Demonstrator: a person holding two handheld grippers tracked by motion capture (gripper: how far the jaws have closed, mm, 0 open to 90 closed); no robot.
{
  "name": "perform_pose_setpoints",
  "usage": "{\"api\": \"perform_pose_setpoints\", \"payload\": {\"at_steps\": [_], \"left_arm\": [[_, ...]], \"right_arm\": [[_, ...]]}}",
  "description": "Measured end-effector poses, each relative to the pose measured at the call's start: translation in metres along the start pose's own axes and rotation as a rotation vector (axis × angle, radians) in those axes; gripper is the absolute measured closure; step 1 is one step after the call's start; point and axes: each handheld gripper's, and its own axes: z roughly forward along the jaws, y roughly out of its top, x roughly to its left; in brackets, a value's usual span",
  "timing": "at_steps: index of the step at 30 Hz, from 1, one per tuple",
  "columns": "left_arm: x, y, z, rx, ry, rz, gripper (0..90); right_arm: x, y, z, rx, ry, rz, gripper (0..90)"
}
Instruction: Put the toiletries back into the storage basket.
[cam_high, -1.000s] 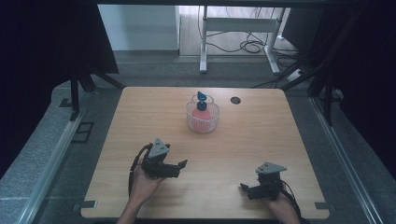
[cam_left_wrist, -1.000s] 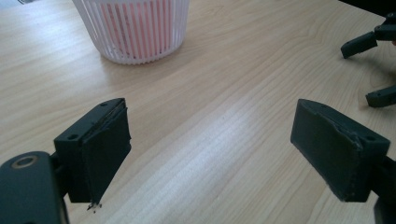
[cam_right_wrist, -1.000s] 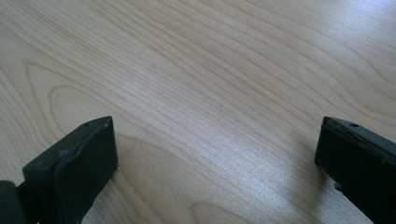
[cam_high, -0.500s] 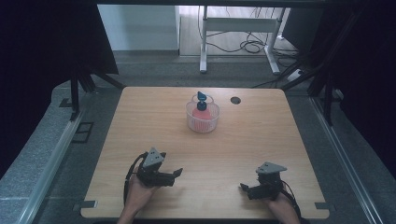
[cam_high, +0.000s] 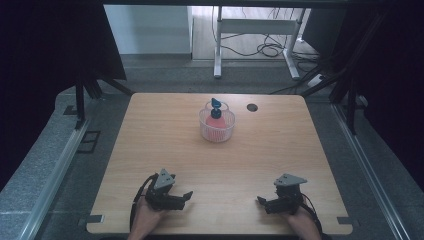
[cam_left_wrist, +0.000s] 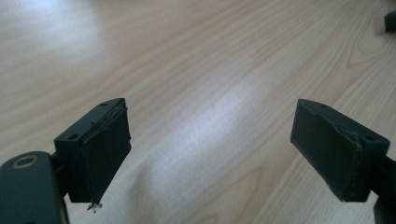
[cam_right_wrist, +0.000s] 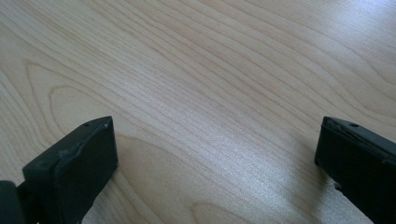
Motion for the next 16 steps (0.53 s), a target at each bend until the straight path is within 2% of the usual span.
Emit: {"api": "perform_pose_setpoints", "payload": {"at_steps": [4,8,9,10,16], "left_arm": [[-0.003,-0.006,0.003,0.039,0.008,0.003,11.9],[-0.007,-0.013,0.010,0.103,0.028,0.012,11.8],[-0.007,-0.013,0.010,0.103,0.028,0.012,12.0],[-0.009,-0.013,0.010,0.106,0.042,0.029,11.8],[-0.009,-0.014,0.011,0.098,0.041,0.027,11.7]], "right_arm": [[0.000,0.000,0.000,0.000,0.000,0.000,0.0],[0.000,0.000,0.000,0.000,-0.001,0.001,0.0],[0.000,0.000,0.000,0.000,0.000,0.001,0.0],[0.000,0.000,0.000,0.000,0.000,0.001,0.0],[0.000,0.000,0.000,0.000,0.000,0.001,0.0]]}}
